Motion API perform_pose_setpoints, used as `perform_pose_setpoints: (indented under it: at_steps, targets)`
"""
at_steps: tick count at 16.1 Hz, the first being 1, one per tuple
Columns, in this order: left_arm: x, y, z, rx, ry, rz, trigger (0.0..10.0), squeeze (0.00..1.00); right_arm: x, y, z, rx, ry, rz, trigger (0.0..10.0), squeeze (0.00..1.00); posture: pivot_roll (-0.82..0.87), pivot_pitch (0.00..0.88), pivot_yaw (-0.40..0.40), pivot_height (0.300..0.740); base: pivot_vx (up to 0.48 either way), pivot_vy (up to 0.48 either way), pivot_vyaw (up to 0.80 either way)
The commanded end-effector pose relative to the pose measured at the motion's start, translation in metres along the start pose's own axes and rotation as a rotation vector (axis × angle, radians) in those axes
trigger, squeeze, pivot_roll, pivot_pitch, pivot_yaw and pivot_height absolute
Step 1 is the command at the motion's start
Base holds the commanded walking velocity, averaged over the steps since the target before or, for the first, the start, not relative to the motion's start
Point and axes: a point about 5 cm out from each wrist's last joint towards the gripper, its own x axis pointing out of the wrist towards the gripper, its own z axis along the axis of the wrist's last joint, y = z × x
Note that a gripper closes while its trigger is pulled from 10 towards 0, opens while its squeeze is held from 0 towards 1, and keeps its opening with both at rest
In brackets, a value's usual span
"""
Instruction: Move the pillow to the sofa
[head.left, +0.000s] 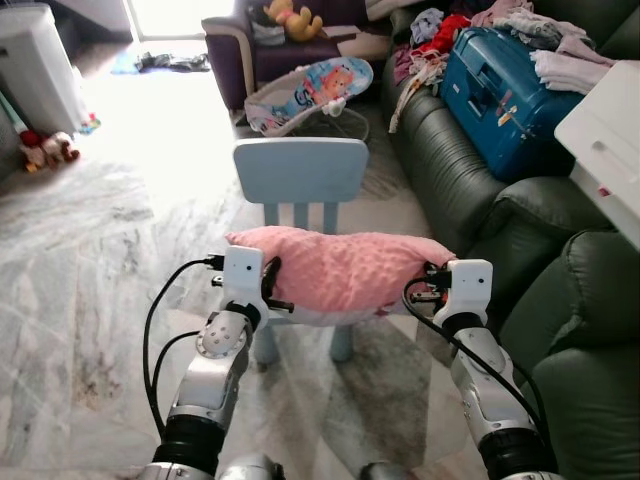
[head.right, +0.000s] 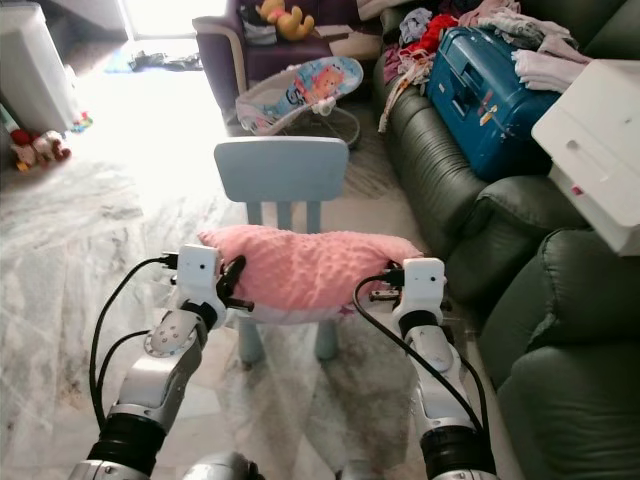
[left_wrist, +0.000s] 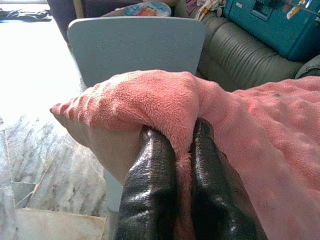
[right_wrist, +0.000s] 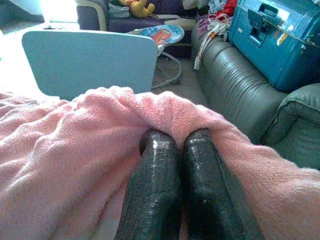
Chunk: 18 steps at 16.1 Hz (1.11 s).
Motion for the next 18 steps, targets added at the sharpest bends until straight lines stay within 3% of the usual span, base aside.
perform_pose_setpoints:
  at_steps: [1, 9, 11, 15, 18]
  targets:
    - [0.002, -0.003, 0.003, 0.004, -0.009, -0.008, 10.0, 0.00, 0.003, -0.002, 0.008, 0.000, -0.028, -0.002, 10.0, 0.00, -0.04, 0.000, 0.011, 0.740, 0.000, 0.330, 0.00]
    - [0.000, -0.003, 0.001, 0.026, -0.003, -0.017, 10.0, 0.00, -0.007, -0.003, 0.002, 0.031, -0.014, -0.021, 10.0, 0.00, -0.03, 0.000, 0.007, 0.740, 0.000, 0.332, 0.00]
    - [-0.003, 0.004, 0.000, 0.027, -0.002, 0.003, 10.0, 0.00, -0.015, -0.001, -0.005, 0.023, 0.004, -0.001, 10.0, 0.00, -0.03, 0.000, 0.003, 0.740, 0.000, 0.349, 0.00]
    - [-0.008, 0.007, -0.004, 0.034, 0.008, 0.010, 10.0, 0.00, -0.015, 0.000, -0.005, 0.033, 0.004, -0.009, 10.0, 0.00, -0.01, 0.000, 0.009, 0.740, 0.000, 0.345, 0.00]
    - [-0.016, 0.008, -0.006, 0.038, -0.003, 0.014, 10.0, 0.00, -0.020, -0.001, -0.007, 0.039, 0.014, -0.022, 10.0, 0.00, -0.01, 0.000, 0.008, 0.740, 0.000, 0.000, 0.00]
